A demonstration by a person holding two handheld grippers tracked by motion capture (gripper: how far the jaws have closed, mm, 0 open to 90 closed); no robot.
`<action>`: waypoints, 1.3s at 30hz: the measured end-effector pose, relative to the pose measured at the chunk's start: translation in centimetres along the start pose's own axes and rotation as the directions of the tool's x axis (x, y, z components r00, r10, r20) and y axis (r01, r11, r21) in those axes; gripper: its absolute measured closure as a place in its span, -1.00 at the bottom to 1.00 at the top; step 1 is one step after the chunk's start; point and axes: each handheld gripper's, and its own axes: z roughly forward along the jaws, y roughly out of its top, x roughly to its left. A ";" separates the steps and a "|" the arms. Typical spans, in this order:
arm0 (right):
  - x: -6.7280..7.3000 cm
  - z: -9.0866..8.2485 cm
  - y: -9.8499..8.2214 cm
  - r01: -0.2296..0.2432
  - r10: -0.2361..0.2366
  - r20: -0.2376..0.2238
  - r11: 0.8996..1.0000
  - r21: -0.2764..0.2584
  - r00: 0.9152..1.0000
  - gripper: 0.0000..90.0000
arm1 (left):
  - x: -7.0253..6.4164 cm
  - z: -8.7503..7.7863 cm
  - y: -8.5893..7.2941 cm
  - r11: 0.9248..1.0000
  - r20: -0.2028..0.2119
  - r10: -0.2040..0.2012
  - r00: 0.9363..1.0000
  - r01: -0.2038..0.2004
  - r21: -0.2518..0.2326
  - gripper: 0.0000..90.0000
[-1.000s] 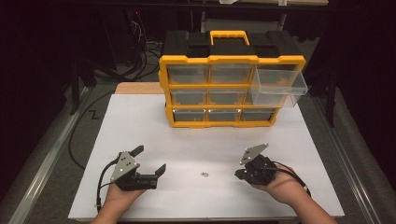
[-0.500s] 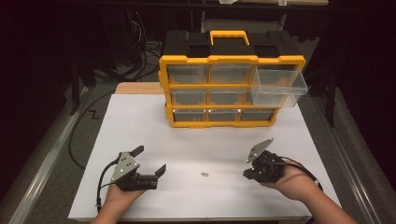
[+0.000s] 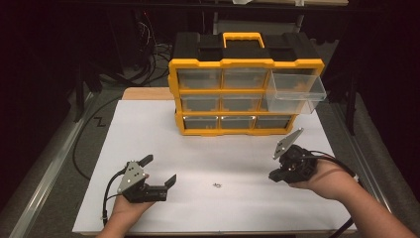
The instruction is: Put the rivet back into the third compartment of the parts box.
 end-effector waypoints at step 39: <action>-3.1 -15.6 4.3 0.035 -0.036 0.047 0.999 0.013 0.998 0.95 | -0.2 -0.2 0.0 1.000 0.024 -0.005 1.000 0.005 -0.010 -0.99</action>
